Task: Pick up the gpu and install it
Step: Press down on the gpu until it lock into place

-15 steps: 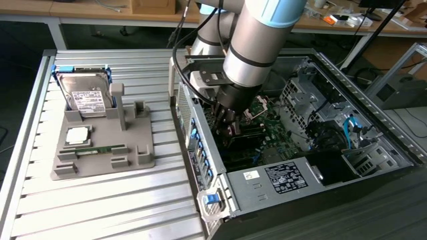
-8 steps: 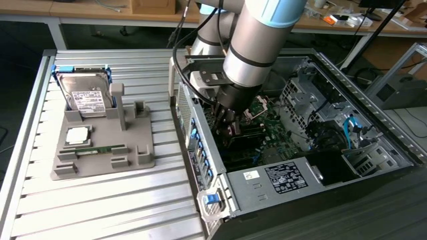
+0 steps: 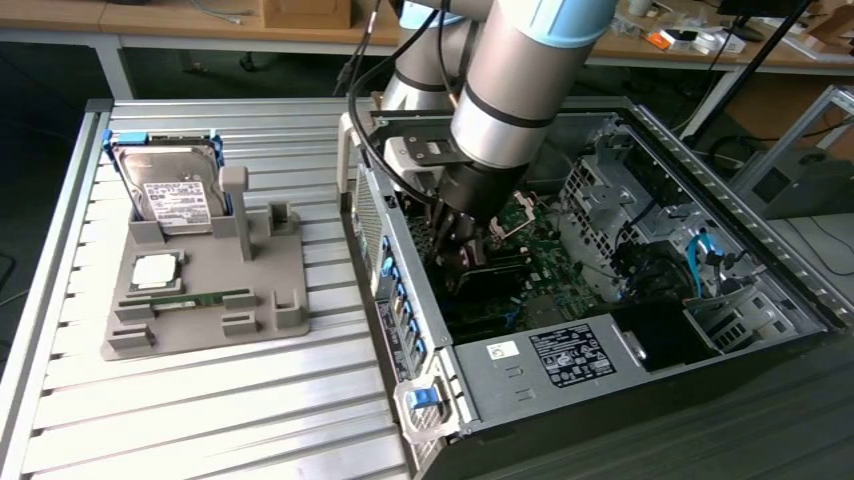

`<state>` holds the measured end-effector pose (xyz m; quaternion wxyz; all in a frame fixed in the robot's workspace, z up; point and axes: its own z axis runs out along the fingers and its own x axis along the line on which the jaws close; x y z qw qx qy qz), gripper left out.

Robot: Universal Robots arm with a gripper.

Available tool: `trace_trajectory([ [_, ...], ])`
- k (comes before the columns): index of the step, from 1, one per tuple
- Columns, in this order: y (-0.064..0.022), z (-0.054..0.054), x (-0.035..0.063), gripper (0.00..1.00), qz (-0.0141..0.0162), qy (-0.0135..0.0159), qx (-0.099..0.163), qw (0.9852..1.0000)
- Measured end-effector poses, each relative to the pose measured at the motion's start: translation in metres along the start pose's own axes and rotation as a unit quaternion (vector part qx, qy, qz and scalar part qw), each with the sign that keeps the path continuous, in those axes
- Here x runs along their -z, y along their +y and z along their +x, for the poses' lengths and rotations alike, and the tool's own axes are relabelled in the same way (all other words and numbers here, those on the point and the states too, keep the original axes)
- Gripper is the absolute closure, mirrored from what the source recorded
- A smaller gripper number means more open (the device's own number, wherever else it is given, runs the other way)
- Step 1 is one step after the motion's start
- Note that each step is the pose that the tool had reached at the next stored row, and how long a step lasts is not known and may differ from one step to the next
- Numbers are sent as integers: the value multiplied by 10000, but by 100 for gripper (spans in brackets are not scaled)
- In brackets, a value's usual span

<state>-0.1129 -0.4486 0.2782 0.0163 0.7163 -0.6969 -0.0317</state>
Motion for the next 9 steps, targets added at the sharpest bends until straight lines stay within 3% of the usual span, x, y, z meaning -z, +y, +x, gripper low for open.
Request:
trace_trajectory([
  [9, -1, -2, 48, 90, 1, -8, 1, 10000],
])
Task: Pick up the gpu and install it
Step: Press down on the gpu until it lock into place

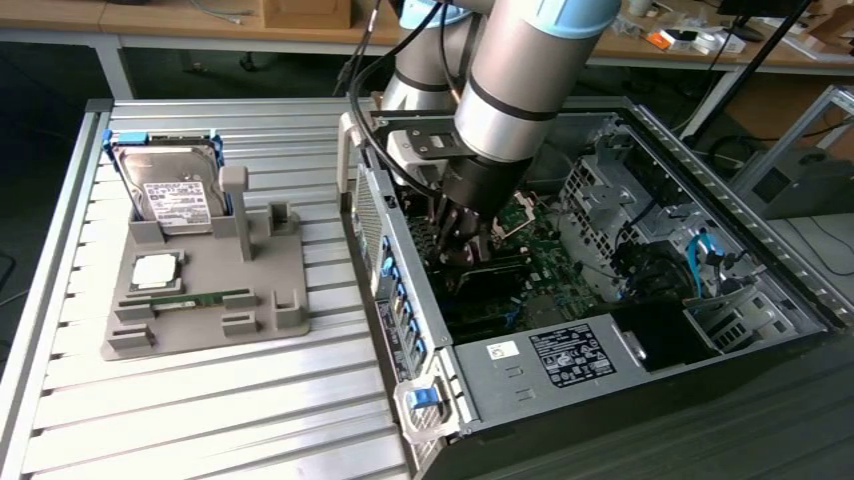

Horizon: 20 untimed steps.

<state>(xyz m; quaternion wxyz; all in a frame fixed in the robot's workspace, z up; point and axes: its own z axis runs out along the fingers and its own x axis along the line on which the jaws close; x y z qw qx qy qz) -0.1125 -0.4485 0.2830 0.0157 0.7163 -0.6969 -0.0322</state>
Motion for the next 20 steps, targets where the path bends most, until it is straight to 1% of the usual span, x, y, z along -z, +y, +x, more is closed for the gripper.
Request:
trace_trajectory([
  [4, 3, 0, 0, 90, -1, 1, 0, 10000],
  [11, 58, 0, -6, 90, 0, -3, 0, 10000],
  [16, 64, 13, -18, 90, 0, -3, 0, 10000],
  [20, 62, 23, -50, 90, 0, -3, 0, 10000],
])
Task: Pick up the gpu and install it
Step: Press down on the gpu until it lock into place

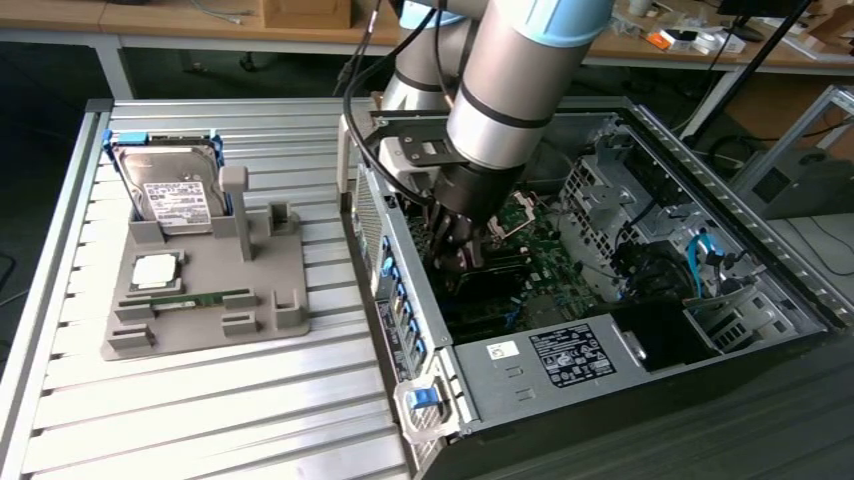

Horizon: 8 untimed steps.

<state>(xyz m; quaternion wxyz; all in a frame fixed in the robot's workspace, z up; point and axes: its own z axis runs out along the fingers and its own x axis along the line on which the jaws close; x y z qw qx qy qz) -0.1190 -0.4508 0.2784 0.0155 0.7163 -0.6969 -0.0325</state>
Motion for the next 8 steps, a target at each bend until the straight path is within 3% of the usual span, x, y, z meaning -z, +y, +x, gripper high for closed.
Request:
trace_trajectory([
  [8, -2, 13, -42, 90, -2, 2, 0, 10000],
])
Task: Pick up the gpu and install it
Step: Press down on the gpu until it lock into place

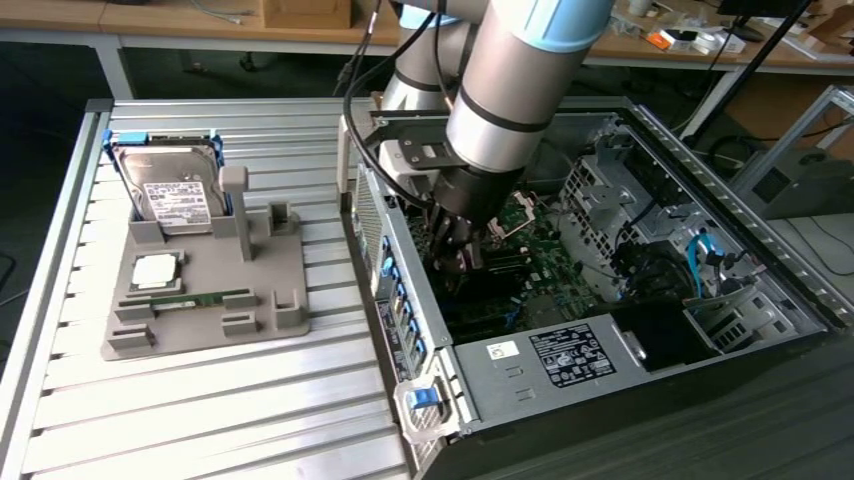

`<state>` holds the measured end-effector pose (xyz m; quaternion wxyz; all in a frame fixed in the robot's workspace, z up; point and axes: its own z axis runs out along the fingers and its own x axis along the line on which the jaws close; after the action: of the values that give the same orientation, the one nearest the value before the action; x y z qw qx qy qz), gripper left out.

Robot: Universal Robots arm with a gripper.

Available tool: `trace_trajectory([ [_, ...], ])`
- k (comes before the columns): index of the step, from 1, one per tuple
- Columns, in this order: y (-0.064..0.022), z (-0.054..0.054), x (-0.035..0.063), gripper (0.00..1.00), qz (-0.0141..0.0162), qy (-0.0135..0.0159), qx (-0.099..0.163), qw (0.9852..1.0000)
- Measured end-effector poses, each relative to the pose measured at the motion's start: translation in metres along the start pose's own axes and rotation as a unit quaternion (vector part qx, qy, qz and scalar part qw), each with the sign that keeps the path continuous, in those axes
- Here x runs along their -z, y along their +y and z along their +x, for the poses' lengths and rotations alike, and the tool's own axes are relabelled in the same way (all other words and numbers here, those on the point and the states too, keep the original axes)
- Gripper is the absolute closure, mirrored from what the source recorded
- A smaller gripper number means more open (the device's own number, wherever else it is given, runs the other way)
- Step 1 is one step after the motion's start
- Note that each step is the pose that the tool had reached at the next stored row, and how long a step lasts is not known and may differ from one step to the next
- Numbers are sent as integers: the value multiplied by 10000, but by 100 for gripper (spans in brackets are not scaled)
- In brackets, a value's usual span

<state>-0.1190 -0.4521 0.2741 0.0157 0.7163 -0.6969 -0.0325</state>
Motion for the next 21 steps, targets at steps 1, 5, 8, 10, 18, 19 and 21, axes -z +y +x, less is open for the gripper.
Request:
trace_trajectory([
  [1, 0, 2, -5, 90, 0, 0, 0, 10000],
  [5, -2, 10, -28, 90, 1, -1, 0, 10000],
  [8, -4, 19, -41, 90, 2, -2, 1, 10000],
  [10, -7, 25, -48, 90, 1, -1, 1, 10000],
  [18, -38, 27, 21, 90, 10, -15, 2, 10000],
  [19, -39, 28, 81, 90, 2, -5, 1, 10000],
  [21, -97, 28, 122, 90, 2, -24, 2, 10000],
])
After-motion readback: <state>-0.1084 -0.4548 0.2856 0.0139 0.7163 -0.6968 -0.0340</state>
